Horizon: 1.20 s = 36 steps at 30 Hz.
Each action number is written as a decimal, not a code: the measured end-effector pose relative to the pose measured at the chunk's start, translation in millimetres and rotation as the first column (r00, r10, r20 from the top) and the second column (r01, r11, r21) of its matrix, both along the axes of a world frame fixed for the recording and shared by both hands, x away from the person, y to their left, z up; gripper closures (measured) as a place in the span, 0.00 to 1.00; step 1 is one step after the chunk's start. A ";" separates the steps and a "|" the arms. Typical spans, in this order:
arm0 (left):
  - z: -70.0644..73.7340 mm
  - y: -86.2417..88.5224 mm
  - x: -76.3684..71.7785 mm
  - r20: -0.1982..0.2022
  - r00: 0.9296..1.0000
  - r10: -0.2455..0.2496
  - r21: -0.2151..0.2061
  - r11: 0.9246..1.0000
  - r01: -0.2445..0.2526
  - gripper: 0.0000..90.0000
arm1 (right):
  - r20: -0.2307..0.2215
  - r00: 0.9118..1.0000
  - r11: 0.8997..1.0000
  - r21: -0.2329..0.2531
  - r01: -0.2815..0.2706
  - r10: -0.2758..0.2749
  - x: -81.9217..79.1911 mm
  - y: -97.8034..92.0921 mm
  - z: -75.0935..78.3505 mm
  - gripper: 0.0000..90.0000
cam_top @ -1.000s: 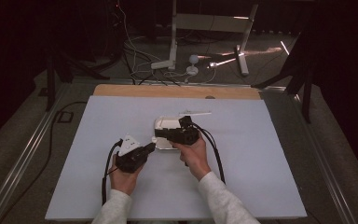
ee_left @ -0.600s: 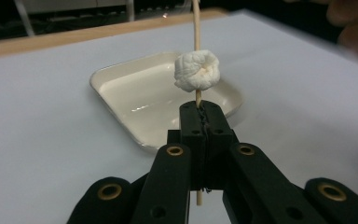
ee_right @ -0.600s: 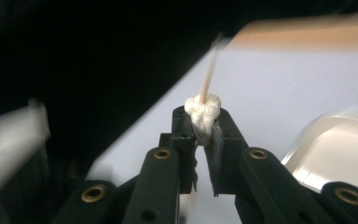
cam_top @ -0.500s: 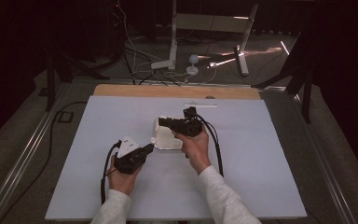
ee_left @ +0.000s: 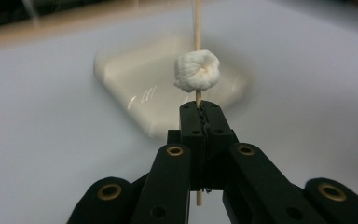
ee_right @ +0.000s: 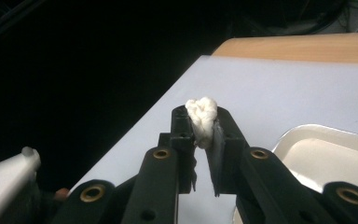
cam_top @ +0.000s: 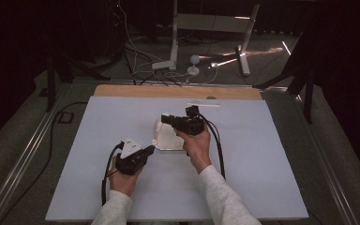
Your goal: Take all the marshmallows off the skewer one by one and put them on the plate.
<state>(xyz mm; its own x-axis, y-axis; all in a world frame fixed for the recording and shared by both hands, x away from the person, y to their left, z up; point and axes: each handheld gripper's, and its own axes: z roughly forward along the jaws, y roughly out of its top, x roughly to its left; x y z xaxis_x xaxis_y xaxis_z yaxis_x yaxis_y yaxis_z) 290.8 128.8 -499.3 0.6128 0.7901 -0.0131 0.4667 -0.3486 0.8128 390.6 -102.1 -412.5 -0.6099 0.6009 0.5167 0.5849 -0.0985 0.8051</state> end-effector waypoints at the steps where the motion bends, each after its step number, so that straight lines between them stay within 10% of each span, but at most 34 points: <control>1: 0.0 0.0 0.0 0.000 1.000 0.000 0.000 1.000 0.000 1.00 | -0.004 1.000 0.998 0.055 0.018 -0.018 4.5 -12.2 9.6 0.92; 3: 3.9 2.6 4.1 -0.009 1.000 0.013 -0.068 0.998 -0.014 1.00 | 0.015 1.000 1.000 -0.003 -0.016 0.016 9.3 -26.8 30.3 0.92; 8: 6.0 -1.8 4.6 -0.008 1.000 0.011 -0.086 0.996 -0.012 1.00 | 0.059 0.998 0.995 -0.097 -0.026 0.032 6.2 -37.4 42.2 0.91; 28: 7.8 2.5 7.7 -0.012 0.999 0.036 -0.138 0.990 -0.037 0.99 | -0.059 0.998 0.948 -0.314 -0.043 0.025 14.4 -31.8 -30.8 0.87; 36: 7.6 3.2 8.6 -0.011 0.999 0.036 -0.143 0.989 -0.037 0.99 | -0.095 0.995 0.936 -0.350 -0.035 0.002 19.9 -33.5 -44.5 0.64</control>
